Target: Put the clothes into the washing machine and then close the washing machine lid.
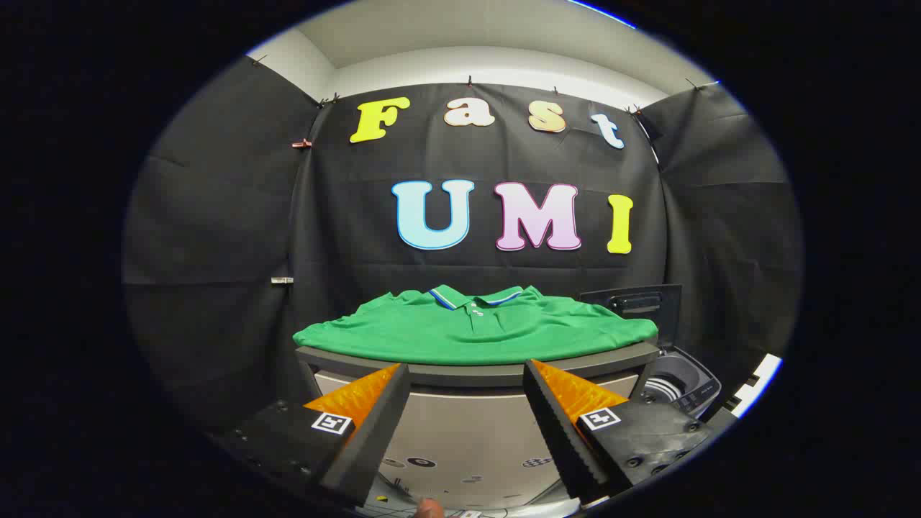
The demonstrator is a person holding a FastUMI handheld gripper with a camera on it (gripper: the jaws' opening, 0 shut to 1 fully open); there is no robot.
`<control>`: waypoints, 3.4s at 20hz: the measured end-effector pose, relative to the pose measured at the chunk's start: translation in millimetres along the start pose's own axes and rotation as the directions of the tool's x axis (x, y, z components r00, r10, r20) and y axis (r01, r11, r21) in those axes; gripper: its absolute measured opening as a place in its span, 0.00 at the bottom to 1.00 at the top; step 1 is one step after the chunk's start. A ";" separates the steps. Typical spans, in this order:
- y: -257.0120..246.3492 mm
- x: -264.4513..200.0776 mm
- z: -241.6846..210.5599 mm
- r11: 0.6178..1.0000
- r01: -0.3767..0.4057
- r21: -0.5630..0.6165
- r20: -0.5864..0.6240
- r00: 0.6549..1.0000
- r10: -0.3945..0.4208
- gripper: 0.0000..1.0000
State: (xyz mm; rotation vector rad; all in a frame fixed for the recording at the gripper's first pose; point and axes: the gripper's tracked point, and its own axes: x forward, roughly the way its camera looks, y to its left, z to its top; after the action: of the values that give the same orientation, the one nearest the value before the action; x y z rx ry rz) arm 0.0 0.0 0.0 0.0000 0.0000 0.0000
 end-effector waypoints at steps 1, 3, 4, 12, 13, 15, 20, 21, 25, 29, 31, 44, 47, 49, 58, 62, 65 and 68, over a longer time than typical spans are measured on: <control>0.3 0.3 0.4 1.000 0.002 -0.002 0.002 1.000 -0.002 0.99; 1.3 0.2 -2.2 1.000 0.004 0.002 -0.003 1.000 -0.004 0.99; 2.2 0.6 -2.7 1.000 0.004 0.006 -0.004 1.000 -0.004 0.99; 6.0 2.0 -1.2 1.000 0.002 0.004 0.001 1.000 -0.002 0.99; 5.9 2.4 -0.8 1.000 0.002 0.005 0.001 1.000 -0.002 0.99; 5.5 2.8 -0.8 1.000 0.001 0.005 0.000 1.000 -0.001 0.99; 4.4 6.1 2.0 1.000 -0.002 0.017 -0.009 1.000 0.002 0.99; 3.1 7.0 4.4 1.000 -0.003 0.022 -0.010 1.000 0.003 0.99; -1.4 16.2 17.6 1.000 -0.005 0.016 -0.011 1.000 0.006 0.99; -4.2 38.3 35.9 1.000 -0.007 0.017 -0.013 1.000 0.007 0.99; -6.0 54.5 42.9 1.000 -0.009 0.013 -0.031 0.999 0.009 0.99; -24.4 189.1 26.9 1.000 0.018 -0.012 -0.406 0.914 -0.022 0.99; -30.5 208.0 15.2 1.000 0.017 -0.021 -0.507 0.862 -0.025 0.99; -31.6 219.3 8.3 1.000 0.020 -0.007 -0.568 0.823 -0.021 1.00; -32.7 225.9 -18.6 0.999 0.024 0.046 -0.756 0.654 0.019 0.99; -31.7 223.4 -23.6 0.999 -0.019 -0.039 -0.802 0.596 -0.020 1.00; -36.5 225.9 -25.8 0.999 0.016 -0.032 -0.855 0.518 -0.035 1.00; -39.0 228.7 -29.1 0.999 -0.006 -0.046 -0.905 0.423 -0.039 0.99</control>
State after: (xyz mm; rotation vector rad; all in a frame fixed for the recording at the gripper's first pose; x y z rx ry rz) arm 228.7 -39.0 -29.1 -0.0442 1.1340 -0.0201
